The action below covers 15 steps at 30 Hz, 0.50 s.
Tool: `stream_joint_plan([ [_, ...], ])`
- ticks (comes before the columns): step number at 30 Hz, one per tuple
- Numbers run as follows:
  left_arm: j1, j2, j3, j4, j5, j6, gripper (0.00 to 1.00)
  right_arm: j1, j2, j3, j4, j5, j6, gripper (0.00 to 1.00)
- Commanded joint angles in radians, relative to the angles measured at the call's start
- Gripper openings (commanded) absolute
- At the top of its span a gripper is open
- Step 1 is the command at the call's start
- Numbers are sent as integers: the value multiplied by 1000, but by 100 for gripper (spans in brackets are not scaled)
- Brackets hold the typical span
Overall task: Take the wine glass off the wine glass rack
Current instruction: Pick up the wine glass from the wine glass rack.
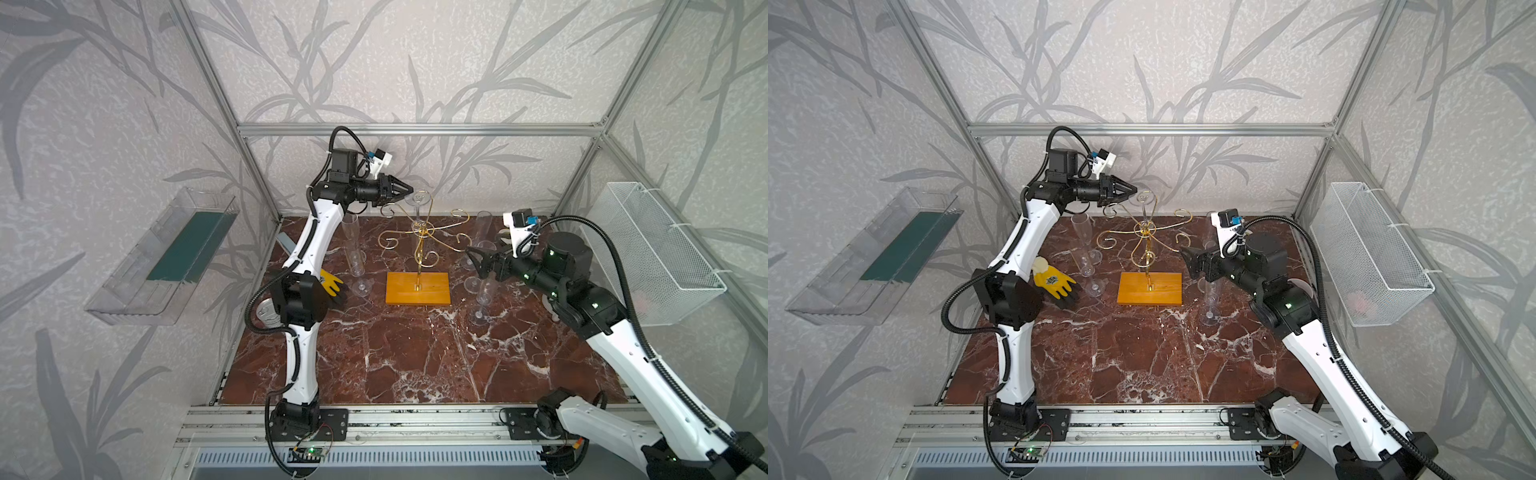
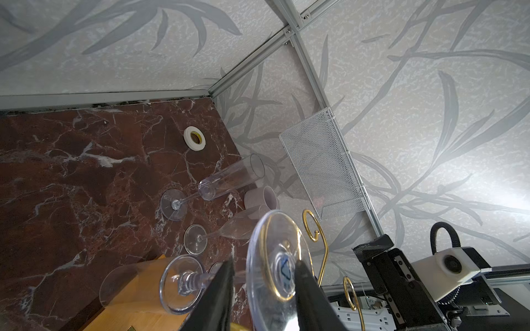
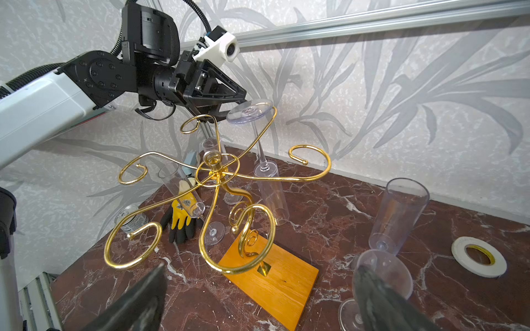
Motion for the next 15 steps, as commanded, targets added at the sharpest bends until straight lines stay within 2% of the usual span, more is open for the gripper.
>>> stream_joint_plan([
  [1, -17, 24, 15, 2, 23, -3, 36, 5, -21, -3, 8, -2, 0, 99],
  [5, -17, 29, 14, 2, 26, -5, 35, 5, -23, -4, 8, -2, 4, 99],
  [15, -22, 24, 15, 9, 41, -7, 23, 5, -30, -14, 6, -2, 8, 99],
])
